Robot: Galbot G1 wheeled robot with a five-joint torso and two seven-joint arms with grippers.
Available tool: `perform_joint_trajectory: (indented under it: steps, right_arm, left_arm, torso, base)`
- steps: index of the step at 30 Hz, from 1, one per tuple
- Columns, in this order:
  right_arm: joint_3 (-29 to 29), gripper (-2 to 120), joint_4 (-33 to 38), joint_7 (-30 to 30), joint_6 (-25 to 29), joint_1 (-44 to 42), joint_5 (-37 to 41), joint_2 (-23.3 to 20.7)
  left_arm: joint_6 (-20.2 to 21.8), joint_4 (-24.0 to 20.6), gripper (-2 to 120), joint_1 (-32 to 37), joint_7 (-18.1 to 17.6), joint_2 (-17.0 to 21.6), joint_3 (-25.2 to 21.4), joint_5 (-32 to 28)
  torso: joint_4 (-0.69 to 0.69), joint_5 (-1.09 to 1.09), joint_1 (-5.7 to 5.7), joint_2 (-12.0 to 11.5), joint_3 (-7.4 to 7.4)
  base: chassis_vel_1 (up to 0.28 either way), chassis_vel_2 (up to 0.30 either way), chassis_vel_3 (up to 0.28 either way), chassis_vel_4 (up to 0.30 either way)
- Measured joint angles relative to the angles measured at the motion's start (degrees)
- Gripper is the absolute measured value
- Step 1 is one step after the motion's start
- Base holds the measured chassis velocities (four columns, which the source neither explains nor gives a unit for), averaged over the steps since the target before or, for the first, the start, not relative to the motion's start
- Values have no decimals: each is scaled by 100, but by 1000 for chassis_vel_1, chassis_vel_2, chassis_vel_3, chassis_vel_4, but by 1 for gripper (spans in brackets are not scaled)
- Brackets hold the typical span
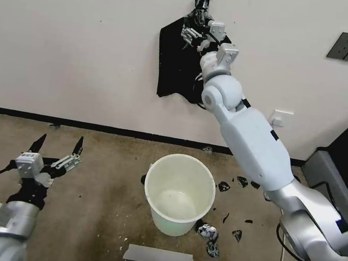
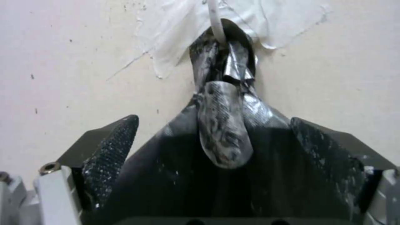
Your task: Place a trash bag onto the trash bin.
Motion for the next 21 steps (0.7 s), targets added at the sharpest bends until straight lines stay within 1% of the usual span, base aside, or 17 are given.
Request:
perform_joint_trajectory:
  steps: [4, 6, 7, 9, 11, 12, 15, 16, 17, 21]
  right_arm:
    - [-19, 89, -111, 4, 2, 88, -52, 65]
    - [-47, 84, -151, 33, 2, 108, -74, 84]
    - [-47, 84, -151, 33, 2, 108, -74, 84]
    - [-52, 77, -180, 57, 2, 108, -100, 93]
    - [-52, 68, -189, 94, 2, 85, -124, 95]
    - [-52, 68, -189, 94, 2, 85, -124, 95]
    - [-33, 54, -168, 150, 1, 40, -147, 94]
    - [-33, 54, -168, 150, 1, 40, -147, 94]
    - [-22, 50, -136, 182, -1, 21, -150, 94]
    - [-13, 47, -39, 241, -20, -31, -153, 81]
  left_arm:
    - [-11, 30, 100, -2, 0, -20, 9, 2]
    - [-26, 62, 100, -7, -2, -19, 8, 2]
    - [-26, 62, 100, -7, -2, -19, 8, 2]
    - [-41, 77, 100, -9, -4, -16, 6, 1]
    - [-53, 93, 100, -9, -6, -15, 4, -3]
    - [-53, 93, 100, -9, -6, -15, 4, -3]
    - [-67, 118, 100, -9, -7, -16, 4, -6]
    - [-67, 118, 100, -9, -7, -16, 4, -6]
    - [-71, 129, 100, -11, -9, -19, 4, -7]
    - [-78, 151, 100, -20, -12, -22, 14, -10]
  torso:
    - [0, 0, 0, 0, 0]
    - [-1, 0, 0, 0, 0]
    - [-1, 0, 0, 0, 0]
    - [0, 0, 0, 0, 0]
    - [-1, 0, 0, 0, 0]
    - [-1, 0, 0, 0, 0]
    - [-1, 0, 0, 0, 0]
    - [-1, 0, 0, 0, 0]
    - [-1, 0, 0, 0, -1]
    - [-1, 0, 0, 0, -1]
  base:
    - [0, 0, 0, 0]
    - [0, 0, 0, 0]
    - [0, 0, 0, 0]
    - [0, 0, 0, 0]
    - [0, 0, 0, 0]
    - [0, 0, 0, 0]
    - [0, 0, 0, 0]
    - [0, 0, 0, 0]
    - [0, 0, 0, 0]
    - [0, 0, 0, 0]
